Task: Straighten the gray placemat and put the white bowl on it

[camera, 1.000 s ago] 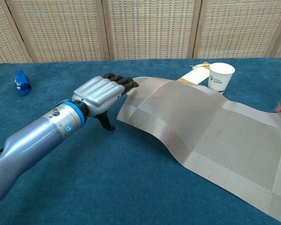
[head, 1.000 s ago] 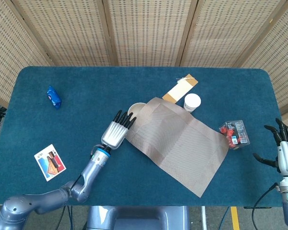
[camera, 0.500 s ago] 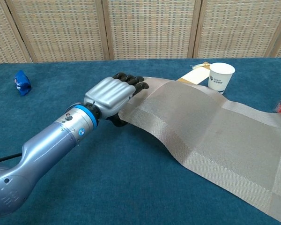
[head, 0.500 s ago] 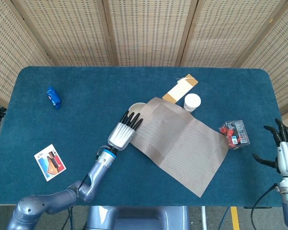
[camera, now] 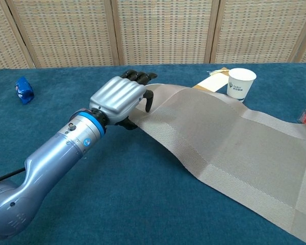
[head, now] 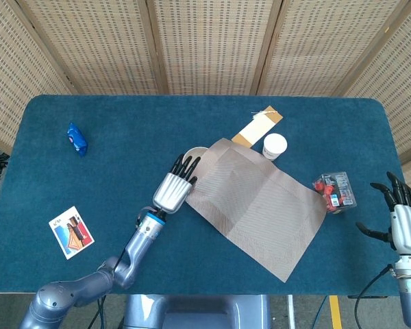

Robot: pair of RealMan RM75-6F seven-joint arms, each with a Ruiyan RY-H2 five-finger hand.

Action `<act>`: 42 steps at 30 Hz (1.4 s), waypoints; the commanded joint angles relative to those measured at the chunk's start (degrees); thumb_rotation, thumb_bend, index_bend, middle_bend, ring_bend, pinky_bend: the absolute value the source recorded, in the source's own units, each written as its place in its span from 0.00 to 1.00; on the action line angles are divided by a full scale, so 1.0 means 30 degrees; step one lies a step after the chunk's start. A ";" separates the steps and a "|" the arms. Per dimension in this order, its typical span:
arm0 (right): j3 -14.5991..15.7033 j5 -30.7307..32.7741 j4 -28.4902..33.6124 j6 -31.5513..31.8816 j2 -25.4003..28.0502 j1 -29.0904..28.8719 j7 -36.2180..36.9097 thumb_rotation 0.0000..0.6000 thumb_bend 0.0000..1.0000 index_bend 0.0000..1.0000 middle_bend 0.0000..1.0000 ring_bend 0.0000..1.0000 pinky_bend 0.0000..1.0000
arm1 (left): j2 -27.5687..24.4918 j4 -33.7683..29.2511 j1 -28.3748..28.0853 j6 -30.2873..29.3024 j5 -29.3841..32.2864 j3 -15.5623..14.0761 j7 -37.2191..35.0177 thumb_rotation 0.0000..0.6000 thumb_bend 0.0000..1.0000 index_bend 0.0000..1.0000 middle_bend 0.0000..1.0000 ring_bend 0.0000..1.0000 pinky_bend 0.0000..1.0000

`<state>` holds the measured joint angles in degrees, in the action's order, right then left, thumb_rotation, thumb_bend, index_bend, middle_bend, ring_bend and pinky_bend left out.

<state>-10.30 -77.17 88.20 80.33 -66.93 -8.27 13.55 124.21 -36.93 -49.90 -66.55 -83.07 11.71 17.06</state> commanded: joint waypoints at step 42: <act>0.0164 -0.0497 0.0805 0.0226 0.0317 0.0138 -0.0101 1.00 0.16 0.26 0.00 0.00 0.00 | -0.4169 -0.6523 0.2375 -0.3080 -0.0258 -0.0482 0.2520 1.00 0.61 0.57 0.00 0.00 0.00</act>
<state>-9.83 -78.63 90.59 80.98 -65.99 -7.87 13.27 113.59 -54.01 -44.29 -74.41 -83.74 10.81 23.20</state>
